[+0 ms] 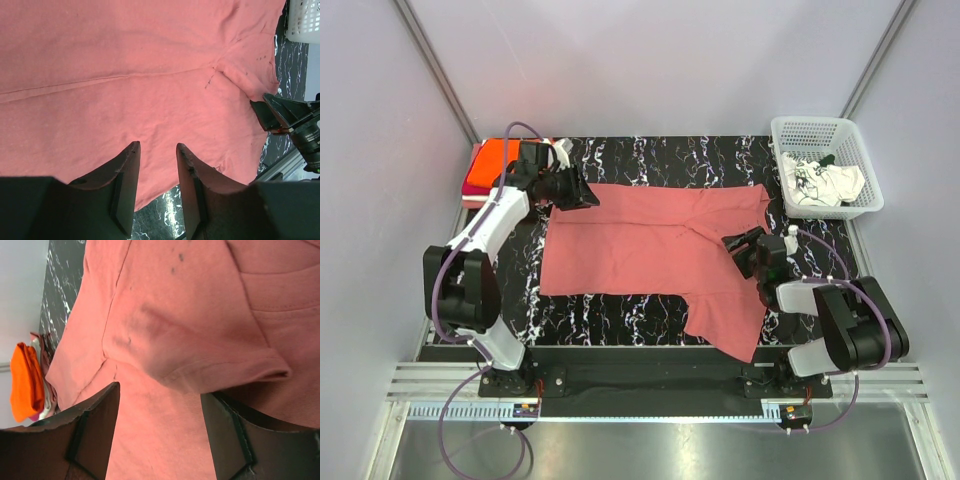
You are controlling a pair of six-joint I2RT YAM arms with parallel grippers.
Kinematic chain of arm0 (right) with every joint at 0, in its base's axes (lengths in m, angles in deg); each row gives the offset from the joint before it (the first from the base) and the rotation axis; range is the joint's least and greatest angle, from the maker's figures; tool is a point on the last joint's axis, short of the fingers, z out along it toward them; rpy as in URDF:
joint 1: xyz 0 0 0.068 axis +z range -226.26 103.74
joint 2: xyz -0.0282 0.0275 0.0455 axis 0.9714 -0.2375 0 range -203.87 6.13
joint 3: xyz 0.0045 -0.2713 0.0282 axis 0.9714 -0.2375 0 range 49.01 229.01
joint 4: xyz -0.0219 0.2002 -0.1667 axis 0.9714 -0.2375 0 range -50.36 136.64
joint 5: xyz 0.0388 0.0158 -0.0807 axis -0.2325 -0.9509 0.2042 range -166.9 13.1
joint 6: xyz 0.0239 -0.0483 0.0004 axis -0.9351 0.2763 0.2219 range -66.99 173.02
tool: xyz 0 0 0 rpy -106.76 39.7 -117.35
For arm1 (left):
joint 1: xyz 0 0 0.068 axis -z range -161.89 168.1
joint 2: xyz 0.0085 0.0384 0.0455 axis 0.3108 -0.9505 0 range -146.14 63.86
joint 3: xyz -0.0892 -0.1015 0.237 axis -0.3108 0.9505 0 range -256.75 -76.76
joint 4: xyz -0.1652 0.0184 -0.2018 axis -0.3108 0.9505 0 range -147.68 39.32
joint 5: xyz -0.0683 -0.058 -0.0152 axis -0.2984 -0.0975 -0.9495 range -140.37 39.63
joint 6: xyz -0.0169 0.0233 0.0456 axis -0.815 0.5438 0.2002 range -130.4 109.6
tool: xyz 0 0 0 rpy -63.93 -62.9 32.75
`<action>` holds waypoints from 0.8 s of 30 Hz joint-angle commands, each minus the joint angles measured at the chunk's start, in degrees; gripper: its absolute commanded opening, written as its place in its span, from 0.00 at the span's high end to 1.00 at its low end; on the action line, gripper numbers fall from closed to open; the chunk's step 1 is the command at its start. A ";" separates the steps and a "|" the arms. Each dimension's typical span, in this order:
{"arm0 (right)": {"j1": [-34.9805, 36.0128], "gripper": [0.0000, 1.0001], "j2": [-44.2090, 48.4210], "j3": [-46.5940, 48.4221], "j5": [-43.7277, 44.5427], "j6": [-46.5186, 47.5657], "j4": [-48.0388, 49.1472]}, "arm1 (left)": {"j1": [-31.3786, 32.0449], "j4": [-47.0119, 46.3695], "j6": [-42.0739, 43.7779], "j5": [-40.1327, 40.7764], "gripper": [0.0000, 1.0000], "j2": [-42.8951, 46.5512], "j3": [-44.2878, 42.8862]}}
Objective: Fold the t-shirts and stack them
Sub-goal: Fold the tshirt
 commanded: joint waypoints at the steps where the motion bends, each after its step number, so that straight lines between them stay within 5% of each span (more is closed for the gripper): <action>1: 0.45 0.27 -0.93 -1.68 4.32 -3.19 8.18 | 0.08 -2.23 1.08 -0.96 0.60 3.22 -0.16; 24: 0.71 0.27 -18.69 2.63 -5.27 1.47 32.44 | 0.08 -2.23 1.17 -1.66 0.59 3.13 -0.51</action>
